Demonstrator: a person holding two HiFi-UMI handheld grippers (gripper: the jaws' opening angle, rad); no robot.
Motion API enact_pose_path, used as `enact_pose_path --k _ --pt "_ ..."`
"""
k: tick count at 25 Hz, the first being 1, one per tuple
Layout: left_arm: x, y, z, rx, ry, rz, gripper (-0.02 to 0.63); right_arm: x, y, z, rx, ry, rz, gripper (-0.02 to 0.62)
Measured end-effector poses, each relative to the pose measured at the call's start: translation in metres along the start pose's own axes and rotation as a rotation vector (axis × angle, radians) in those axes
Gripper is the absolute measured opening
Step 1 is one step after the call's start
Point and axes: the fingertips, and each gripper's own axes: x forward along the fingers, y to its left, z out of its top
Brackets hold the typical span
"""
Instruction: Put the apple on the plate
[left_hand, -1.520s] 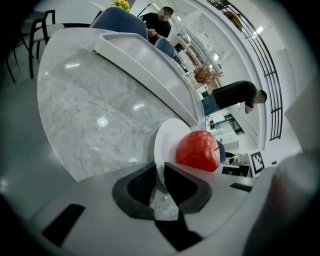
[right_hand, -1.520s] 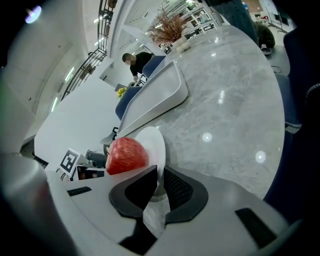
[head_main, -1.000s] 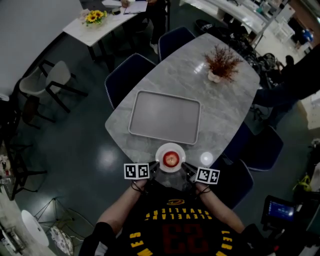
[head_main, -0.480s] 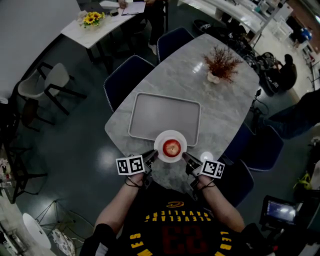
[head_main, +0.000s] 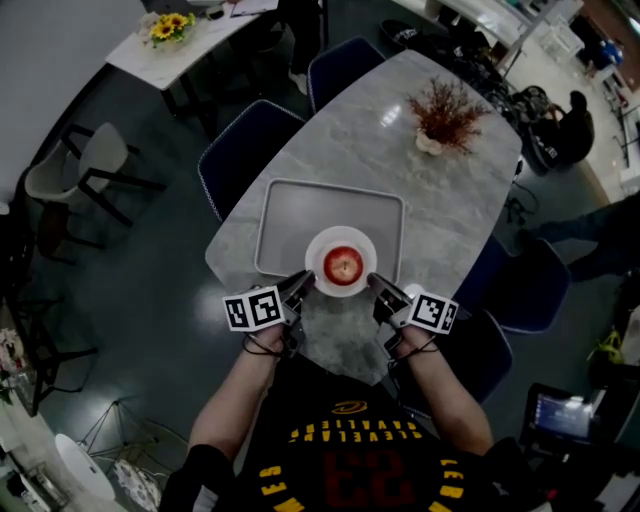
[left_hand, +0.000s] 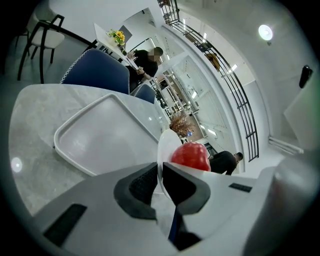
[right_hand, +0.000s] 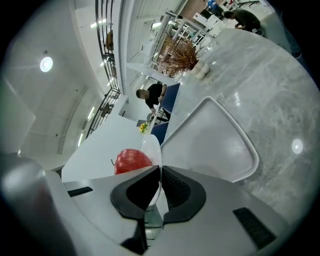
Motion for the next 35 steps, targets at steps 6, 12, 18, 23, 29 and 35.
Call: enact_pose_path --k 6,12,18,23,29,35 --pt "0.018 0.013 0.029 -0.014 0.008 0.003 0.034 0.03 -0.001 0.024 -0.04 -0.018 0.012 0.029" --pt "0.04 0.033 0.047 -0.041 0.039 0.011 0.032 0.056 -0.016 0.036 -0.01 -0.024 -0.014 0.029" --pt "0.065 0.055 0.058 -0.062 0.083 0.028 0.032 0.075 -0.038 0.046 0.035 -0.024 -0.066 0.029" --pt "0.08 0.076 0.063 -0.062 0.118 0.053 0.032 0.092 -0.056 0.048 0.041 -0.016 -0.09 0.029" --pt "0.091 0.096 0.061 -0.085 0.167 0.082 0.032 0.104 -0.073 0.044 0.05 0.0 -0.136 0.029" --pt "0.094 0.102 0.054 -0.093 0.197 0.104 0.032 0.103 -0.083 0.038 0.078 0.009 -0.167 0.029"
